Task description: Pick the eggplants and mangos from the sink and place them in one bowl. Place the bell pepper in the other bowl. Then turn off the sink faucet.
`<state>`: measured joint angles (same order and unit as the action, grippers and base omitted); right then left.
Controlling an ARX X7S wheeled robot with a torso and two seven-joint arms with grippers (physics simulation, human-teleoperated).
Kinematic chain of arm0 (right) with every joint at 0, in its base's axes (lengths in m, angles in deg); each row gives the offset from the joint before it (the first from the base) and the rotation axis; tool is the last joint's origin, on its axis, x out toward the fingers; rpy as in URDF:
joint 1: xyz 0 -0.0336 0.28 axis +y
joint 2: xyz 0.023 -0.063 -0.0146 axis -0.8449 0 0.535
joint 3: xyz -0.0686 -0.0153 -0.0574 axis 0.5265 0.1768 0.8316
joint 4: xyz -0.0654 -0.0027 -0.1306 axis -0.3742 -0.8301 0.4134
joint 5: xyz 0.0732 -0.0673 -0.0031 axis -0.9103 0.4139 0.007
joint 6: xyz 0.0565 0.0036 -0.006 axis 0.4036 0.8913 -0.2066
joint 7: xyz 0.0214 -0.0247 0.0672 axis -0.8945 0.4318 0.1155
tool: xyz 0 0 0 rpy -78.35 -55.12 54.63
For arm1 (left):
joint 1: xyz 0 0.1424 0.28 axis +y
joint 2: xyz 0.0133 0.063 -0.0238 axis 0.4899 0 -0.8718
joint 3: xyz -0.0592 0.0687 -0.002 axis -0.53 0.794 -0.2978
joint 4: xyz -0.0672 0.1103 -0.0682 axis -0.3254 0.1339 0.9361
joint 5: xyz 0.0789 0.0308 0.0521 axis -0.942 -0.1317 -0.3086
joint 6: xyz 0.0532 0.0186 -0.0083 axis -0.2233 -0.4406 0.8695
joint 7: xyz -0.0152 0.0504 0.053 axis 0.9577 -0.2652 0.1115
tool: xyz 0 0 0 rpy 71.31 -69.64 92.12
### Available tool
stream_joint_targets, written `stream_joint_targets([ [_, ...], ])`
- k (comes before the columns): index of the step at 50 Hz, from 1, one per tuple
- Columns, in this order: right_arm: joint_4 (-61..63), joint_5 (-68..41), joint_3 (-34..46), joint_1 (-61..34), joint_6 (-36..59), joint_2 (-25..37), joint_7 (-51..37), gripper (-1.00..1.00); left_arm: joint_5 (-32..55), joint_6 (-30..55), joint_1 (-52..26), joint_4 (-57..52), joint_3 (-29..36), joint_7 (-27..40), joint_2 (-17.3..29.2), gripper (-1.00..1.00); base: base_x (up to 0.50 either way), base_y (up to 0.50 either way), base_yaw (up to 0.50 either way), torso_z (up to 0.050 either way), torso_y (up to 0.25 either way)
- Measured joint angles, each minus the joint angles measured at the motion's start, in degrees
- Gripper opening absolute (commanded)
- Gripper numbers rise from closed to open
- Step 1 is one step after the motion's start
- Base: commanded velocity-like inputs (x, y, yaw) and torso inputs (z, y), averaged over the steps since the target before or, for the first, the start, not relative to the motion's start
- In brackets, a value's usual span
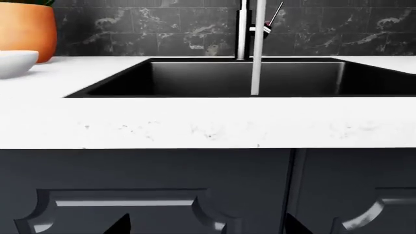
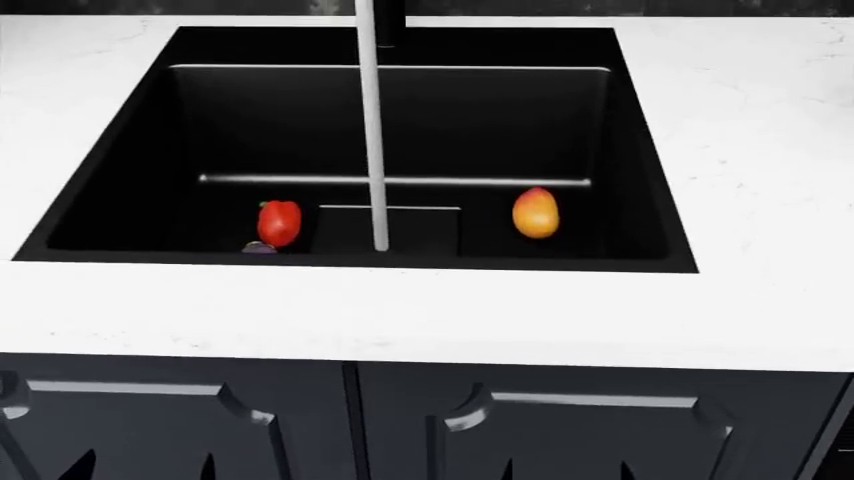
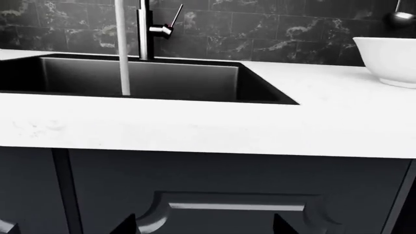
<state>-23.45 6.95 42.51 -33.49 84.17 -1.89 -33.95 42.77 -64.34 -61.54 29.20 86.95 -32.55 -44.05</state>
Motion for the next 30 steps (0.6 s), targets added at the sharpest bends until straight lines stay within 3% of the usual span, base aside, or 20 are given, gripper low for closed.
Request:
stream_joint_targets([
  [14, -0.1, -0.5, 0.6, -0.1, 0.0, 0.5, -0.5, 1.00, 0.6, -0.1, 0.0, -0.1, 0.4, 0.6, 0.4, 1.00, 0.00, 0.00, 0.00, 0.050, 0.000],
  [30, -0.2, -1.3, 1.0, -0.3, -0.1, 0.8, -1.0, 1.00, 0.7, -0.4, 0.2, -0.9, 0.8, 1.7, 0.8, 1.00, 0.00, 0.00, 0.00, 0.000, 0.000],
])
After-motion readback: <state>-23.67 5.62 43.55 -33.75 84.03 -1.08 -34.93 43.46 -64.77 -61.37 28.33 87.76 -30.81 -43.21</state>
